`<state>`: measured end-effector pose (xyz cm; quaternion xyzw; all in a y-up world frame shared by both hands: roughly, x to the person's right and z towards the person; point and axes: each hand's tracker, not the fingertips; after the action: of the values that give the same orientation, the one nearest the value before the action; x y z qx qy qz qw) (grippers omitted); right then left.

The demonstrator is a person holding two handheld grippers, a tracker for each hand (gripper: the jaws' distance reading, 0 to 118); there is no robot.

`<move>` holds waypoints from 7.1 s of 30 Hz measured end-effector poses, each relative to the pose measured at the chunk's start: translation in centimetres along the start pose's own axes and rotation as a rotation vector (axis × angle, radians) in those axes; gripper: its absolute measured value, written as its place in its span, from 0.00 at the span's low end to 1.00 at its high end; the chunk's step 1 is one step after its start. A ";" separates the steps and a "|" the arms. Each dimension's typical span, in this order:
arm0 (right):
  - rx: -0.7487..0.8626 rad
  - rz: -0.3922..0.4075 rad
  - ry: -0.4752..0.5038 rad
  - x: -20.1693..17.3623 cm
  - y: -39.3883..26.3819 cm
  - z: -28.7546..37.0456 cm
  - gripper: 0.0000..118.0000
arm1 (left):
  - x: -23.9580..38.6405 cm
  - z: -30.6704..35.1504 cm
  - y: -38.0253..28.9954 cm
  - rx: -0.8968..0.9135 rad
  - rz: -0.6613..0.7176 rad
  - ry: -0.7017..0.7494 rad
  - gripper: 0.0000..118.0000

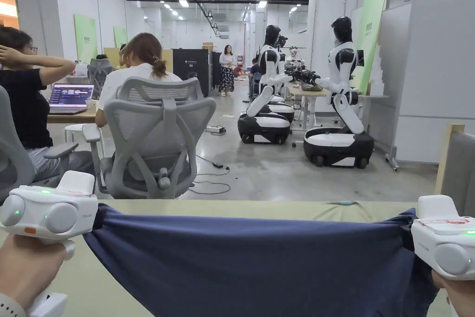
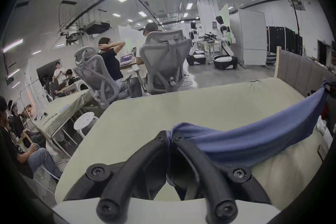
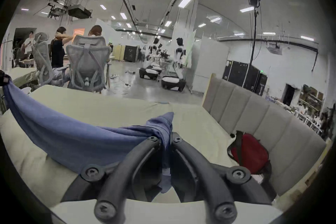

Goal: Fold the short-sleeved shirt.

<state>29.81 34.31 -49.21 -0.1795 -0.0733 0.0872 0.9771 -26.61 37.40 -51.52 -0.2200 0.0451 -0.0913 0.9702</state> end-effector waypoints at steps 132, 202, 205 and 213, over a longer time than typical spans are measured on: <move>0.349 0.001 0.014 -0.9 17.4 11.6 0.02 | 0.4 8.6 10.8 0.277 0.088 0.069 0.01; -0.266 -0.033 0.326 -8.1 -22.1 18.9 0.71 | 8.5 17.4 -27.7 -0.106 0.033 -0.133 0.63; -0.218 -0.036 0.325 -9.7 -21.5 20.1 0.41 | 9.9 17.8 -27.6 -0.098 0.055 -0.175 0.32; -0.207 -0.001 0.308 -11.7 -22.4 19.7 0.00 | 7.7 16.1 -29.4 -0.177 0.120 -0.153 0.00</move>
<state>18.21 18.02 -24.19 -0.2904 0.0683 0.0503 0.9531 -21.64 16.56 -24.64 -0.3077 -0.0081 -0.0118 0.9514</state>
